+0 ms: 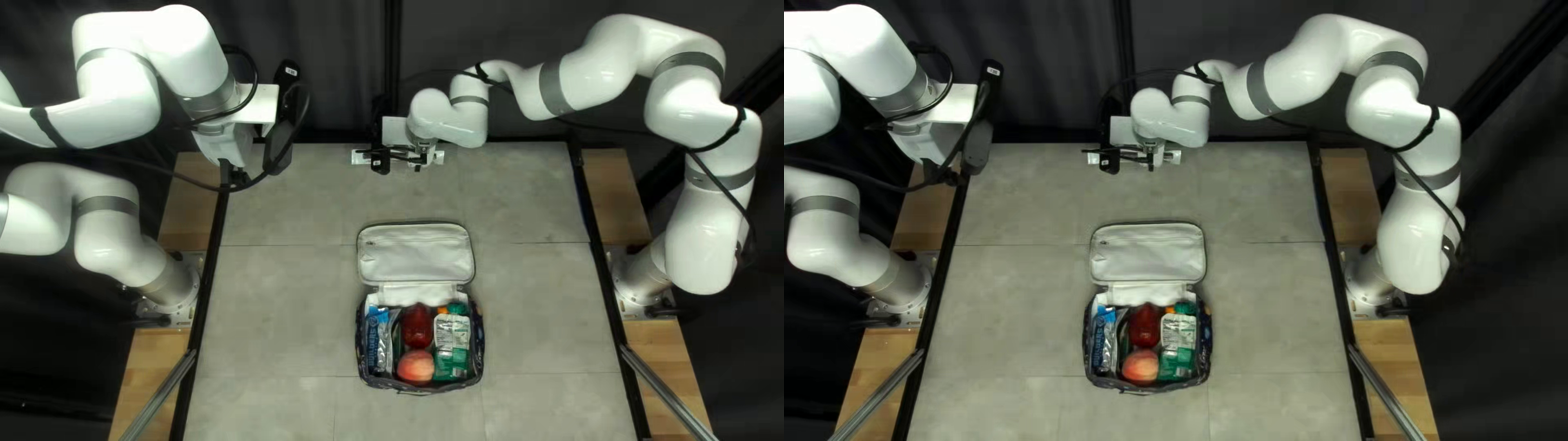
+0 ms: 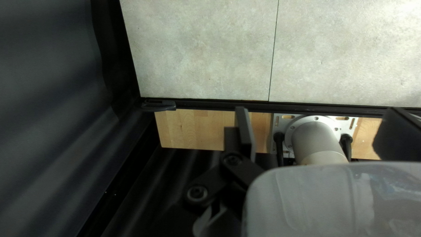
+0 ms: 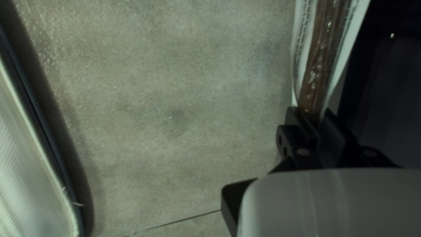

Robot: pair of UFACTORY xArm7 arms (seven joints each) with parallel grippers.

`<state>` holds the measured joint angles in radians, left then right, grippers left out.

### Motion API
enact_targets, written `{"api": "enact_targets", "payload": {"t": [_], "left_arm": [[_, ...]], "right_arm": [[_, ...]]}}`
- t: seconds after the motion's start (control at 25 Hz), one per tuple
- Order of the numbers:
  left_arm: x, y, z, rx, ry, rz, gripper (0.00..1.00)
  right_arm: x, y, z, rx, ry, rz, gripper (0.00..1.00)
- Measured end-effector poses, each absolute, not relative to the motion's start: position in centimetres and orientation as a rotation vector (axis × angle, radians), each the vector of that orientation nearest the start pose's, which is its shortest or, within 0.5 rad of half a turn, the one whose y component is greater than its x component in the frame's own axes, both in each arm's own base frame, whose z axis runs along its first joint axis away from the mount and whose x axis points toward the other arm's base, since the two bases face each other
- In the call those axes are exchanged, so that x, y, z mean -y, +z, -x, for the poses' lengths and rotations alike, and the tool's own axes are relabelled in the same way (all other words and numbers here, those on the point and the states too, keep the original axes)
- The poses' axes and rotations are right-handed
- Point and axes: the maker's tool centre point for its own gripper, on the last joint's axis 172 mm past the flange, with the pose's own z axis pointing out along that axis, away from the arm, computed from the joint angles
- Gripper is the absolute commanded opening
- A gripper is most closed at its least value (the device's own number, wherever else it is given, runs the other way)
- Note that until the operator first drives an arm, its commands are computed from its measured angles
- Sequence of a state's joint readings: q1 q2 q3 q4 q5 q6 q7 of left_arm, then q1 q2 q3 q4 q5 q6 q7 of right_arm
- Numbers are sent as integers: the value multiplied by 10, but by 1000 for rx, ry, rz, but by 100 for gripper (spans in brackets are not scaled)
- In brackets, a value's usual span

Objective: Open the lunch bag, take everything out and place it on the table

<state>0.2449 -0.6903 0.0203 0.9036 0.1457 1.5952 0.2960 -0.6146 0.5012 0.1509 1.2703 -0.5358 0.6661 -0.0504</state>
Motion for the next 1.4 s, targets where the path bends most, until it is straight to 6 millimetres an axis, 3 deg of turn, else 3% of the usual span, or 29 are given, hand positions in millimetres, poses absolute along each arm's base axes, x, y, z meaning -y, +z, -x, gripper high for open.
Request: {"api": "enact_targets", "payload": {"t": [0.4,0.44,0.48,0.72,1.0,1.24,1.4], "left_arm": [[-109,345,-251,-48,57,3013,100],[-109,345,-251,-48,57,3013,100],[-109,345,-251,-48,57,3013,100],[-109,345,-251,-48,57,3013,100],[-109,345,-251,-48,57,3013,100],[-109,345,-251,-48,57,3013,100],[-109,345,-251,-48,57,3013,100]], "right_arm": [[302,31,-500,-52,-86,3418,0],[302,30,-499,-52,-86,3415,69],[301,29,-498,-51,-86,3414,100],[299,34,-497,-49,-81,3398,100],[282,73,-500,-28,-95,3415,100],[217,135,-489,13,-64,3438,100],[158,172,-462,50,-29,3448,100]]}}
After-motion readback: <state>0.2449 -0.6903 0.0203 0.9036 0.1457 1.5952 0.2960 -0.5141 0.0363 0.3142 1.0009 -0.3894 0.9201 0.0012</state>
